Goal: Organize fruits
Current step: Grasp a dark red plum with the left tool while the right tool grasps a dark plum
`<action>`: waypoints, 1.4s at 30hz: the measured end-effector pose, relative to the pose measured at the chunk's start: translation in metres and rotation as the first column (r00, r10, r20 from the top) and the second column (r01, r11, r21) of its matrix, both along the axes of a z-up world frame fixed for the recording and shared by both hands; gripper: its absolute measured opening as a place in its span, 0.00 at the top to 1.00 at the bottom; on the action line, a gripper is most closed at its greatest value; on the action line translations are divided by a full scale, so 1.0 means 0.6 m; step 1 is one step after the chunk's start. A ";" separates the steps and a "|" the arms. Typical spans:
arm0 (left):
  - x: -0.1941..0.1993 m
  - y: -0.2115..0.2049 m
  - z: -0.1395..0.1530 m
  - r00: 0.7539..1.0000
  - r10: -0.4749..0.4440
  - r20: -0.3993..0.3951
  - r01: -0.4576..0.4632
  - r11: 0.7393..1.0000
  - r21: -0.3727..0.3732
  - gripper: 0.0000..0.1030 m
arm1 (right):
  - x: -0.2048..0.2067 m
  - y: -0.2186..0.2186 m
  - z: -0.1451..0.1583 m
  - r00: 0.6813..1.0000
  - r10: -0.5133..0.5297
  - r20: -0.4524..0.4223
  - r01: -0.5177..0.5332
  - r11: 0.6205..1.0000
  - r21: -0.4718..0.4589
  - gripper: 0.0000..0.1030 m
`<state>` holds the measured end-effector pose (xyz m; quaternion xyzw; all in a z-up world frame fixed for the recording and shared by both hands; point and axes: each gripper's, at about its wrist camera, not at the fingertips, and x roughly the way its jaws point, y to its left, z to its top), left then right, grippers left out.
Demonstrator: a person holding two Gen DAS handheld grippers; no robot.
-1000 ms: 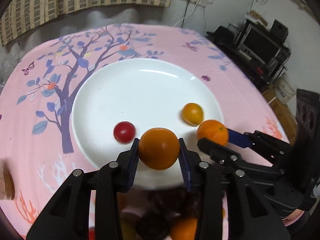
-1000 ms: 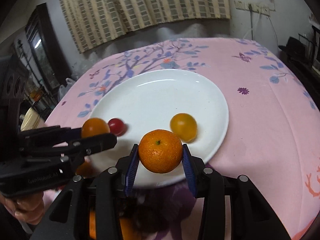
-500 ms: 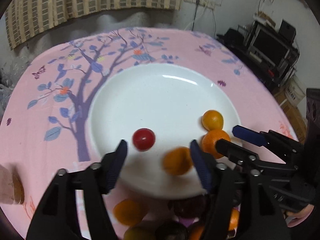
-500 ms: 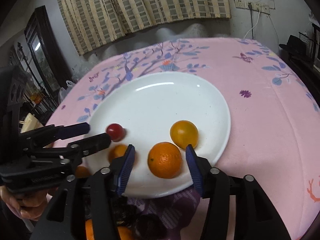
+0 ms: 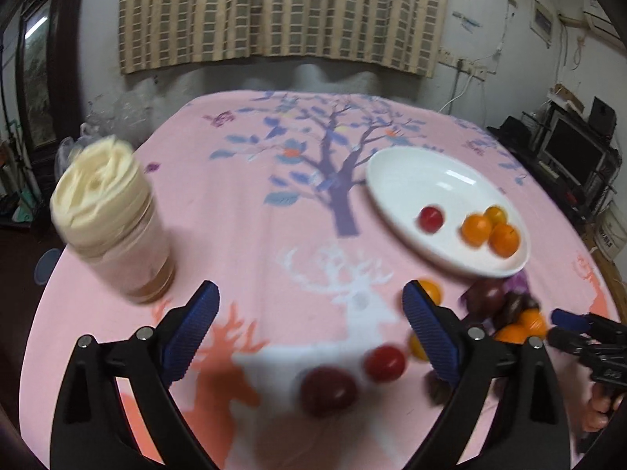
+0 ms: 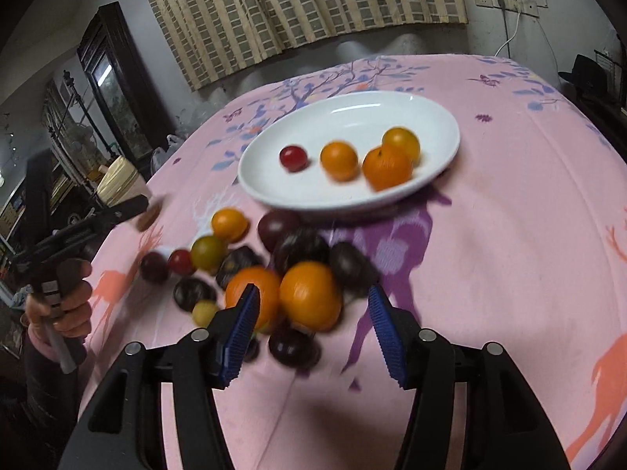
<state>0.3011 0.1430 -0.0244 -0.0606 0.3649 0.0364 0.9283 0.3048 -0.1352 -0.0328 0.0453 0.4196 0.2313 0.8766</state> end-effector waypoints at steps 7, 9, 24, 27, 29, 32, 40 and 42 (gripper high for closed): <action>-0.039 0.029 -0.033 0.999 0.006 -0.044 -0.008 0.999 -0.052 0.10 | -0.026 0.016 -0.018 0.999 0.033 -0.022 -0.034 0.999 -0.042 0.43; -0.046 0.032 -0.030 1.000 0.008 -0.030 -0.009 0.998 -0.055 0.10 | -0.021 0.017 -0.023 0.998 0.033 -0.044 -0.035 0.998 -0.047 0.44; -0.047 0.027 -0.028 0.999 -0.016 -0.037 0.013 0.997 -0.075 0.10 | -0.016 0.033 -0.039 0.994 0.054 -0.095 -0.059 0.997 -0.052 0.59; -0.049 0.017 -0.028 0.999 -0.043 -0.033 0.041 0.997 -0.058 0.10 | -0.015 0.033 -0.039 0.994 0.042 -0.097 -0.048 0.997 -0.058 0.70; -0.048 0.008 -0.030 0.996 -0.079 -0.042 0.077 0.996 -0.055 0.10 | -0.015 0.028 -0.038 0.994 0.039 -0.099 -0.043 0.998 -0.039 0.70; -0.047 -0.014 -0.039 0.987 -0.149 -0.068 0.147 0.989 -0.036 0.10 | -0.014 0.016 -0.034 0.995 0.026 -0.095 -0.026 1.000 -0.007 0.70; -0.041 -0.043 -0.059 0.972 -0.205 -0.113 0.210 0.977 0.031 0.29 | -0.012 -0.004 -0.030 0.996 -0.007 -0.092 0.011 0.999 0.035 0.70; -0.038 -0.041 -0.064 0.971 -0.205 -0.126 0.209 0.978 0.025 0.32 | -0.013 -0.006 -0.028 0.996 -0.010 -0.090 0.014 0.999 0.038 0.70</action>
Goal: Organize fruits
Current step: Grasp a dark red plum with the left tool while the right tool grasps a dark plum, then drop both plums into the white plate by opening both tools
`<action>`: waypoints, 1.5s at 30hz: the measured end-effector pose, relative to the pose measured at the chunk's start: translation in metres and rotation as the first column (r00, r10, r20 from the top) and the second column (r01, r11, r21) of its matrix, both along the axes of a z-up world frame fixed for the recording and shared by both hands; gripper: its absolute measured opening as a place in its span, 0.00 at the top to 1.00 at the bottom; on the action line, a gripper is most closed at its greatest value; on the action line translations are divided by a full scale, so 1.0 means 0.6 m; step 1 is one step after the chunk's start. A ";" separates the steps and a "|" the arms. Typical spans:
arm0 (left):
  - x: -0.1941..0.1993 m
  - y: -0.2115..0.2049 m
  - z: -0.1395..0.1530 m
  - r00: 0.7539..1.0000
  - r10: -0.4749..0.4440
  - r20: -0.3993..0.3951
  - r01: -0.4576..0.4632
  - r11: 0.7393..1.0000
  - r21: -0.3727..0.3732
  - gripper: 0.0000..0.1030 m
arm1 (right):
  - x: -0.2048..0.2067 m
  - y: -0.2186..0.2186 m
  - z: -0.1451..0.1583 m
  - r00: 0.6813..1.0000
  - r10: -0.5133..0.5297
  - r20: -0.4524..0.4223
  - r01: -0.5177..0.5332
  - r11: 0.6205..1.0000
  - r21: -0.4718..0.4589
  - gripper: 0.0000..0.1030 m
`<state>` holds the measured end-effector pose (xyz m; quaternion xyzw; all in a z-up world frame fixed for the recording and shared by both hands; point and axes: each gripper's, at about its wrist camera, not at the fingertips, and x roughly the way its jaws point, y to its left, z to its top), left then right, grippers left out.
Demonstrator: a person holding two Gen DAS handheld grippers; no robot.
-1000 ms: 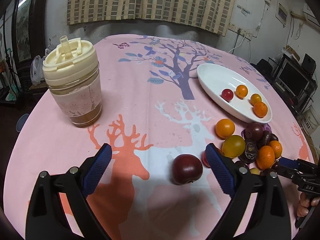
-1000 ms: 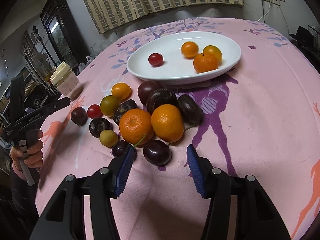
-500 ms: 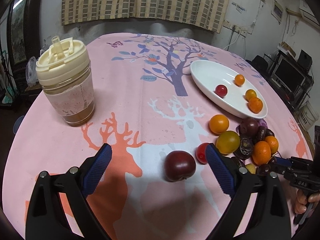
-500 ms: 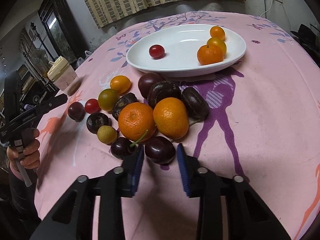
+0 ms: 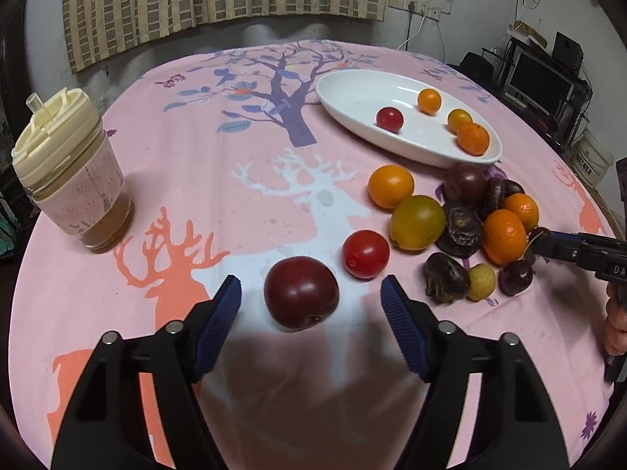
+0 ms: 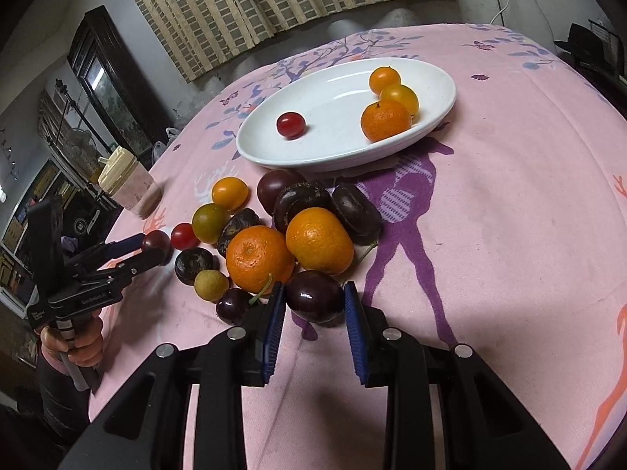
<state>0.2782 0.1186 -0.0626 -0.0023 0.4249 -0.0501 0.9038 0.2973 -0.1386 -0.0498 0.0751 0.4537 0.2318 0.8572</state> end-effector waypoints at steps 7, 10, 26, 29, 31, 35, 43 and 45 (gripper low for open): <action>0.011 0.000 -0.019 0.999 0.005 -0.049 -0.005 1.000 0.010 0.58 | -0.002 -0.009 0.002 1.000 -0.010 0.001 0.010 1.000 0.013 0.70; 0.013 0.007 -0.020 0.998 0.024 -0.057 -0.024 1.000 0.000 0.62 | -0.005 -0.013 0.008 1.000 -0.013 0.015 0.013 1.000 0.026 0.70; 0.206 -0.105 0.098 0.993 -0.115 0.037 0.119 0.986 -0.119 0.62 | 0.155 0.048 0.083 0.972 0.012 0.236 0.018 0.992 -0.124 0.70; 0.248 -0.134 0.074 0.992 -0.123 -0.004 0.123 0.988 -0.096 0.62 | 0.179 0.061 0.072 0.975 0.029 0.222 0.001 0.991 -0.132 0.70; 0.261 -0.145 0.059 0.992 -0.120 -0.027 0.117 0.989 -0.087 0.62 | 0.186 0.066 0.068 0.973 0.034 0.228 -0.001 0.989 -0.145 0.70; 0.243 -0.142 0.074 0.997 -0.071 0.038 0.073 0.996 -0.042 0.22 | 0.177 0.061 0.069 0.970 0.029 0.240 0.012 0.986 -0.166 0.53; 0.146 -0.072 0.129 0.988 0.027 0.151 -0.018 0.998 -0.059 0.09 | 0.122 0.026 0.091 0.973 0.008 0.231 0.017 0.995 -0.103 0.53; 0.122 -0.044 0.114 0.986 0.082 0.148 -0.072 0.995 -0.072 0.09 | 0.107 0.015 0.084 0.976 -0.009 0.217 0.031 0.995 -0.099 0.53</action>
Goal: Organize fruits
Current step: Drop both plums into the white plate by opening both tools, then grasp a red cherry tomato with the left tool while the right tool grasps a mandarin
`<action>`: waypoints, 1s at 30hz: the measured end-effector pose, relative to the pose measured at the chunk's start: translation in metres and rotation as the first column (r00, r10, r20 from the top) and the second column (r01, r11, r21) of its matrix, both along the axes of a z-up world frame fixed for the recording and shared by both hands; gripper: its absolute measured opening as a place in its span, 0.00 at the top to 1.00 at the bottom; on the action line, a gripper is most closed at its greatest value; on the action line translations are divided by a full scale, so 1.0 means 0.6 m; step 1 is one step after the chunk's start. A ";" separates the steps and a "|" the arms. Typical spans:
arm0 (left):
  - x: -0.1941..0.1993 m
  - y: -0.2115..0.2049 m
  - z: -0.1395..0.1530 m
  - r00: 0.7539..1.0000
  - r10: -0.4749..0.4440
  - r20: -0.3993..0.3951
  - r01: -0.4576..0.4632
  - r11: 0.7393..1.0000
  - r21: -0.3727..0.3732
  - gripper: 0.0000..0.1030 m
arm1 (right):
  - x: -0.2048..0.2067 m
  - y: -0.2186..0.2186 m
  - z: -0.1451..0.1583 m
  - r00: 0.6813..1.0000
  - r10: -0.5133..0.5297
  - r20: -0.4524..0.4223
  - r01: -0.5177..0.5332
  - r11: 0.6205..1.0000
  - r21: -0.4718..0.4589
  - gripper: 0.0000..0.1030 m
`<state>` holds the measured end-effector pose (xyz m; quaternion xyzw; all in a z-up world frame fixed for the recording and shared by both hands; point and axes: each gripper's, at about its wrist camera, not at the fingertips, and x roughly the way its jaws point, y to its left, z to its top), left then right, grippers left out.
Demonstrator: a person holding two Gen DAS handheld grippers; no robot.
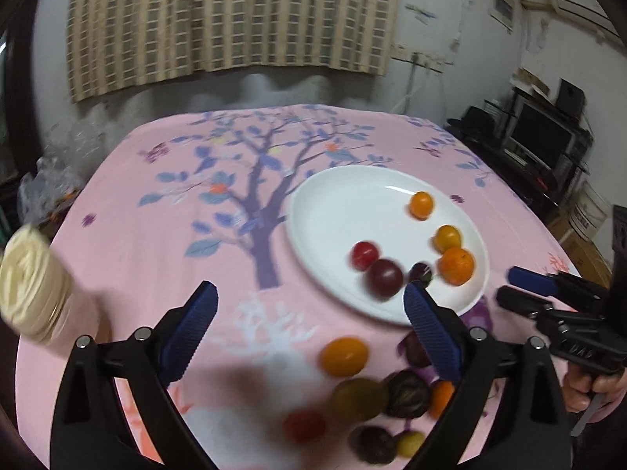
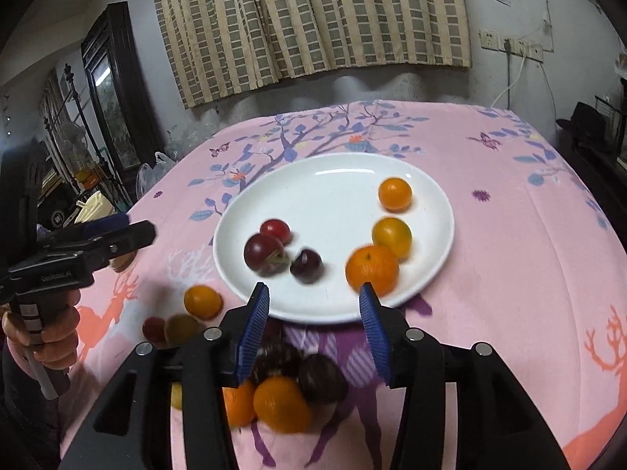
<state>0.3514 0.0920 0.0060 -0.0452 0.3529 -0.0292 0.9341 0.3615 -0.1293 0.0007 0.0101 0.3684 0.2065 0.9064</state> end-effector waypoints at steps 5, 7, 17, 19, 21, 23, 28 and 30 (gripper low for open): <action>-0.043 0.072 -0.071 0.988 0.125 -0.095 -0.129 0.991 -0.042 0.09 | -0.028 -0.026 -0.033 0.994 -0.027 -0.102 0.030 0.999 0.032 0.50; -0.049 0.093 -0.093 0.976 0.165 -0.142 -0.174 0.983 -0.054 0.09 | -0.042 -0.028 -0.049 0.989 -0.004 -0.149 0.010 0.999 0.043 0.49; -0.061 0.075 -0.085 0.983 0.141 -0.117 -0.146 0.989 -0.030 0.09 | -0.060 -0.021 -0.078 0.967 0.063 -0.249 -0.034 0.992 0.118 0.50; -0.062 0.072 -0.079 0.986 0.133 -0.104 -0.137 0.990 -0.024 0.09 | -0.058 -0.024 -0.081 0.963 0.061 -0.261 -0.027 0.991 0.130 0.50; -0.065 0.074 -0.075 0.986 0.132 -0.099 -0.136 0.990 -0.035 0.09 | -0.059 -0.024 -0.082 0.965 0.052 -0.256 -0.019 0.992 0.128 0.51; -0.066 0.077 -0.072 0.987 0.127 -0.098 -0.133 0.990 -0.048 0.09 | -0.057 -0.021 -0.086 0.963 0.057 -0.263 -0.022 0.991 0.135 0.53; -0.074 0.080 -0.055 0.990 0.130 -0.053 -0.130 0.992 -0.001 0.09 | -0.053 -0.012 -0.093 0.958 0.084 -0.274 -0.044 0.988 0.148 0.60; -0.079 0.080 -0.050 0.993 0.111 -0.044 -0.111 0.994 0.011 0.09 | -0.052 -0.012 -0.093 0.958 0.090 -0.273 -0.047 0.986 0.160 0.62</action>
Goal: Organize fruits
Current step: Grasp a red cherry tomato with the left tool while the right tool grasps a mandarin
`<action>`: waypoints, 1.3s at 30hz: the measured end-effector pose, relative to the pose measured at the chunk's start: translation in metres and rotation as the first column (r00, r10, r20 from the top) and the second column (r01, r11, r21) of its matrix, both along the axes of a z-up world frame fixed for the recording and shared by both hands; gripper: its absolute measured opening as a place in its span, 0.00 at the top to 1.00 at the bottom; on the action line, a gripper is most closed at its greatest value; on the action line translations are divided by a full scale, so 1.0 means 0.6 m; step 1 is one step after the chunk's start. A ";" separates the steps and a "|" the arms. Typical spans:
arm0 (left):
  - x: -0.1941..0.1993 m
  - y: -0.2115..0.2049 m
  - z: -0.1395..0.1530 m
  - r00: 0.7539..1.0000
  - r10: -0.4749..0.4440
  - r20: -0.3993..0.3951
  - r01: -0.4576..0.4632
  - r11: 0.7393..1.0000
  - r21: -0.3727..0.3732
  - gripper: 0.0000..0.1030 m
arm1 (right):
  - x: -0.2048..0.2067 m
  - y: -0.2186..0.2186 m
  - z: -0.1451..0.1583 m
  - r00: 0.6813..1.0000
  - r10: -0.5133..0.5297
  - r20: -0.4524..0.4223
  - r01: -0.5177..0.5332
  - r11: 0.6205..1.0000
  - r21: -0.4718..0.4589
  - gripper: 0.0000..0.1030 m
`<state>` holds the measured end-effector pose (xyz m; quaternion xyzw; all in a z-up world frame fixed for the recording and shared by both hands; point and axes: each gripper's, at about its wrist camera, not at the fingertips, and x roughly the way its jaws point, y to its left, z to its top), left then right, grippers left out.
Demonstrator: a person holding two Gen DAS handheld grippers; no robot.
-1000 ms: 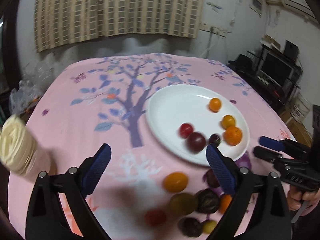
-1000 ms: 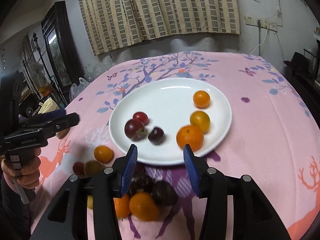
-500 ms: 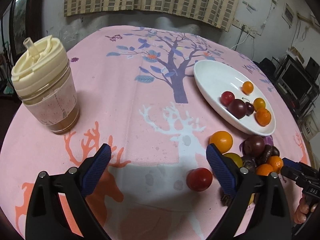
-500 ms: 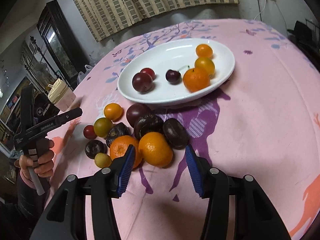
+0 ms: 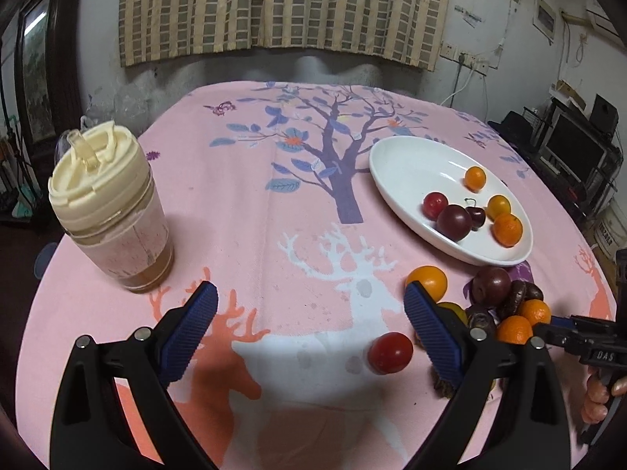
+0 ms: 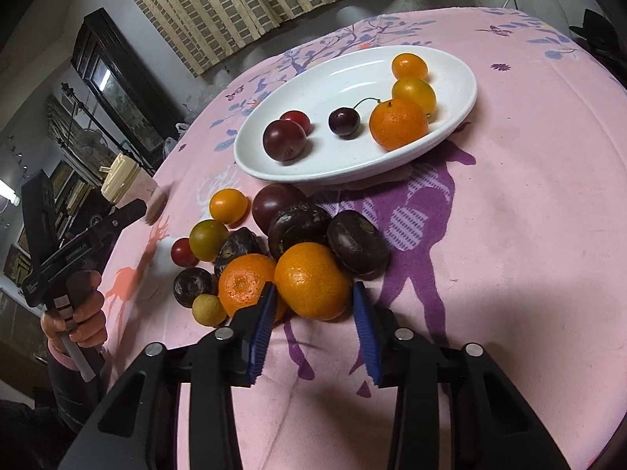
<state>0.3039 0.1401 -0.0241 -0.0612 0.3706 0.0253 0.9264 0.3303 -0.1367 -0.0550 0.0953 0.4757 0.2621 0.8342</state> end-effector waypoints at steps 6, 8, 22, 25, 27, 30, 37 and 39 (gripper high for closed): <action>-0.004 -0.037 -0.015 0.983 -0.177 -0.041 0.178 0.984 0.018 0.29 | -0.002 -0.010 0.010 1.000 -0.002 0.005 0.002 1.000 0.029 0.63; -0.003 -0.055 -0.027 0.972 -0.226 -0.068 0.229 0.973 0.035 0.35 | -0.005 -0.015 0.022 1.000 -0.006 0.031 0.005 0.999 0.054 0.63; 0.009 -0.082 -0.066 0.943 -0.292 -0.157 0.302 0.952 0.043 0.57 | -0.005 -0.040 0.039 0.996 -0.063 0.063 0.058 0.995 0.083 0.63; 0.007 -0.086 -0.069 0.940 -0.300 -0.161 0.311 0.949 0.051 0.57 | -0.008 -0.044 0.039 0.996 -0.065 0.067 0.060 0.995 0.082 0.63; 0.007 -0.090 -0.073 0.937 -0.308 -0.168 0.320 0.946 0.051 0.57 | -0.009 -0.045 0.039 0.995 -0.066 0.069 0.060 0.995 0.081 0.63; 0.009 -0.097 -0.079 0.931 -0.318 -0.180 0.332 0.942 0.051 0.64 | -0.010 -0.045 0.039 0.995 -0.065 0.072 0.060 0.995 0.080 0.63; 0.012 -0.099 -0.084 0.929 -0.318 -0.190 0.332 0.942 0.045 0.72 | -0.012 -0.045 0.041 0.994 -0.067 0.083 0.061 0.996 0.068 0.63; 0.012 -0.096 -0.082 0.932 -0.311 -0.187 0.323 0.946 0.039 0.72 | -0.013 -0.046 0.042 0.994 -0.069 0.090 0.064 0.996 0.062 0.63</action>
